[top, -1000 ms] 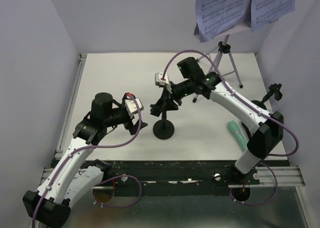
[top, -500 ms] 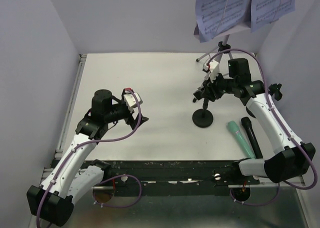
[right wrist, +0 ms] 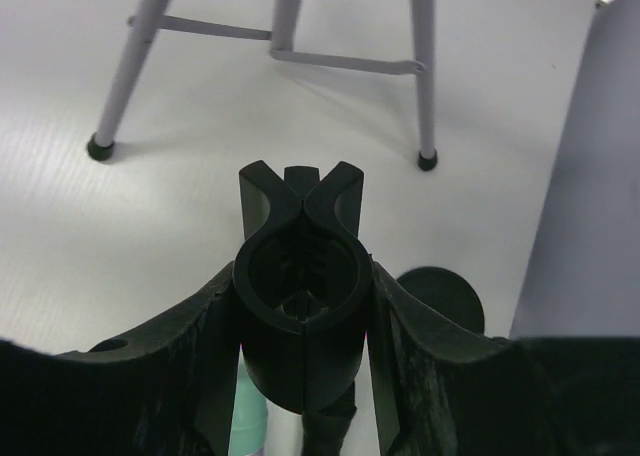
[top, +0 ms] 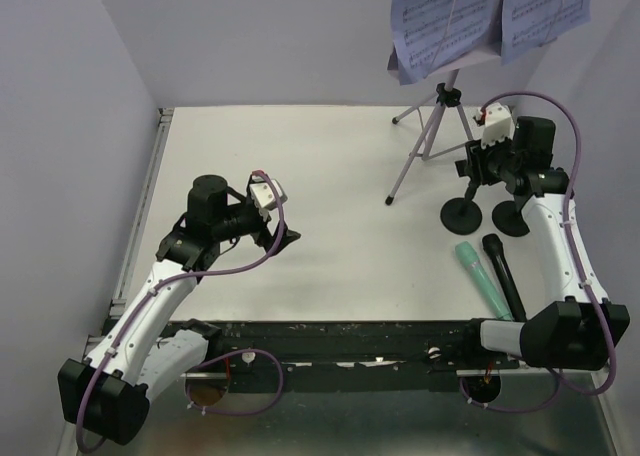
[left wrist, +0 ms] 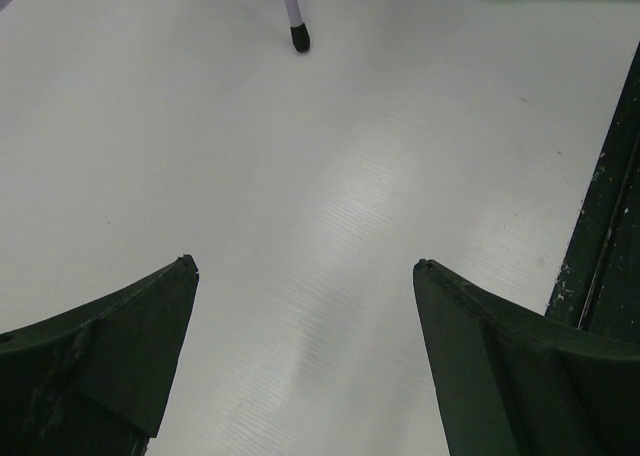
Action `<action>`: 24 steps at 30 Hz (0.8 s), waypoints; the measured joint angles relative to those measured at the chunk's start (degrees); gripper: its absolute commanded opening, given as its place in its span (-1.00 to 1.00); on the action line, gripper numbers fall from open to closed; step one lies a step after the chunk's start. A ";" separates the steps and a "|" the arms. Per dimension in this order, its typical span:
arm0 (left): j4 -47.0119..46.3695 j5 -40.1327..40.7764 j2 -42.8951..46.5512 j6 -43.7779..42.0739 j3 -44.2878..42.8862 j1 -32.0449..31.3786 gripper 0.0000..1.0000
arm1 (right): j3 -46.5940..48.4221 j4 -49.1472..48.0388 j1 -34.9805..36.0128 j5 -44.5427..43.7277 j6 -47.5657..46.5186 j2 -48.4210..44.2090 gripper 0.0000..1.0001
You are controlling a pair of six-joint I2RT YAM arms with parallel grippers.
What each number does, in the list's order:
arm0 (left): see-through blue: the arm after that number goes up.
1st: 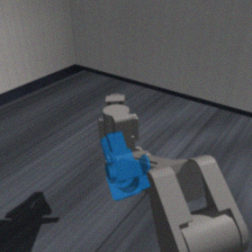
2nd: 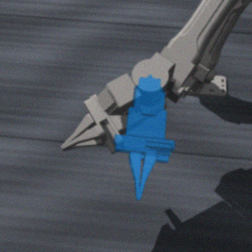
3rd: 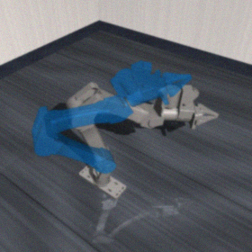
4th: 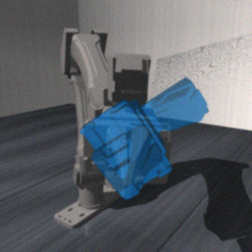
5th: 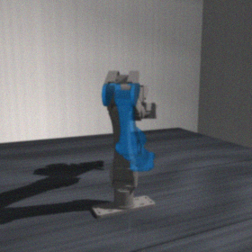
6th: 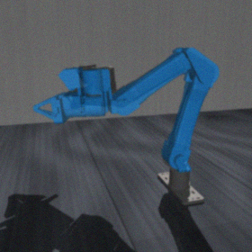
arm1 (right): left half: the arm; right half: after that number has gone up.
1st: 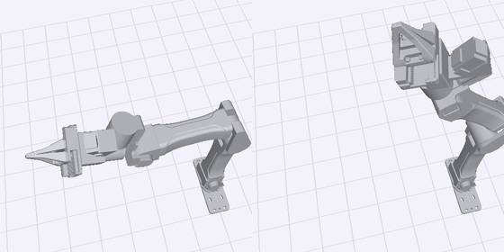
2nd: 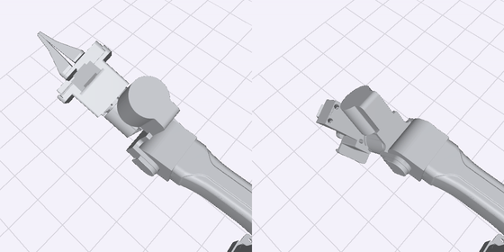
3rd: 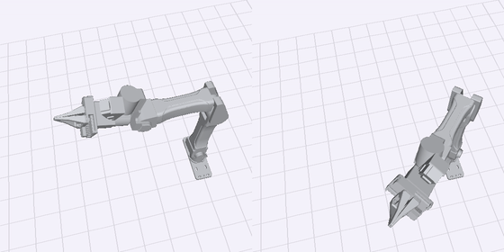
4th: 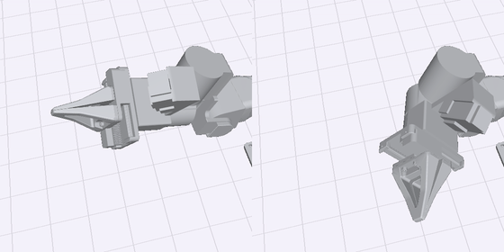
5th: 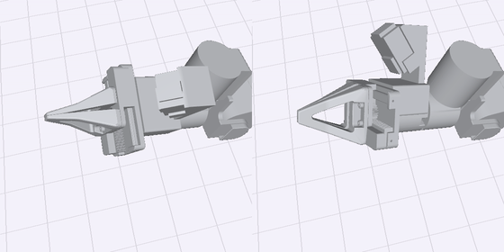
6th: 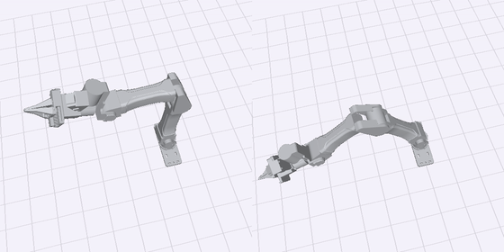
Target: Pack up the instrument practice props
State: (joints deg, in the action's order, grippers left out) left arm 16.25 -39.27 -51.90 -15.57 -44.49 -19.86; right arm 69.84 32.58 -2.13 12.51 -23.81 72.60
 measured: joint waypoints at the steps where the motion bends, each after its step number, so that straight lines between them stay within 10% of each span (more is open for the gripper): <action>1: -0.07 -0.04 -0.13 0.04 0.00 0.00 0.98 | 0.00 -0.11 -1.07 -0.37 0.00 0.07 -0.63; 24: -2.05 -1.18 -0.74 1.84 0.00 0.04 0.98 | -0.09 -0.42 -9.25 1.09 4.74 0.48 -0.59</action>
State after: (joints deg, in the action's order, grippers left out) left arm 14.20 -40.45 -52.64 -13.74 -44.49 -19.81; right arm 69.76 32.16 -11.38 13.61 -19.07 73.08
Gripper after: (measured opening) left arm 0.990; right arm 0.536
